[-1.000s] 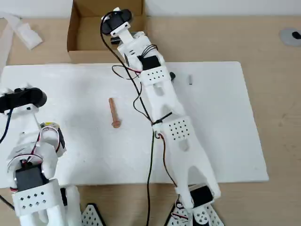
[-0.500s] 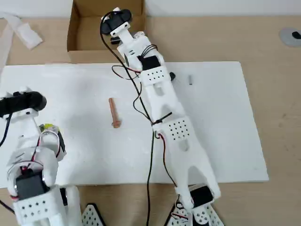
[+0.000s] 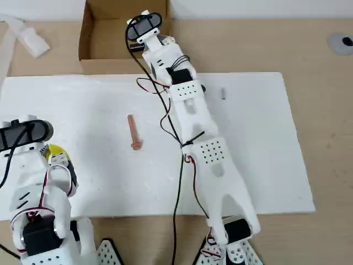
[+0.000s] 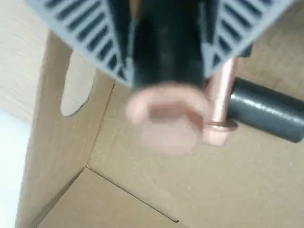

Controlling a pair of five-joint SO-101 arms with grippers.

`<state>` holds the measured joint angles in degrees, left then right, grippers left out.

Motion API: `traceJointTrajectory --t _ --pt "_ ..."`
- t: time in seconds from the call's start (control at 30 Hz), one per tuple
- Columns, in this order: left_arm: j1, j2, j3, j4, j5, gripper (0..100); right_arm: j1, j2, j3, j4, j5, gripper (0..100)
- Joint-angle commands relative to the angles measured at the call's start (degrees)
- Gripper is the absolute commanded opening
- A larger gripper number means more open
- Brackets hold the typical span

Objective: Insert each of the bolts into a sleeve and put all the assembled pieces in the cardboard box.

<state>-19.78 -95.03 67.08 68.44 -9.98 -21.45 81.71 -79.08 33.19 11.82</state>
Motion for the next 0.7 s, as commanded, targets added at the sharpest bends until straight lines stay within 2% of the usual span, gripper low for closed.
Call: traceJointTrajectory --t 0.0,0.37,0.5,0.57,0.67 --pt "-0.5 -0.5 -0.4 0.0 0.0 1 1.5 1.7 1.1 -0.1 0.7 16.9" --pt "-0.4 -0.8 0.1 -0.5 0.2 1 1.7 3.2 0.6 -1.7 0.4 16.8" --pt "-0.7 -0.8 2.2 -3.9 0.3 1 1.6 -1.0 -1.6 6.6 0.1 17.0" --pt "-0.5 -0.5 2.3 -4.2 0.0 1 1.6 -3.5 -5.0 11.3 -2.7 17.0" --pt "-0.4 -0.4 2.2 -3.5 0.0 5 1.5 -6.5 -10.3 19.0 -2.6 16.8"
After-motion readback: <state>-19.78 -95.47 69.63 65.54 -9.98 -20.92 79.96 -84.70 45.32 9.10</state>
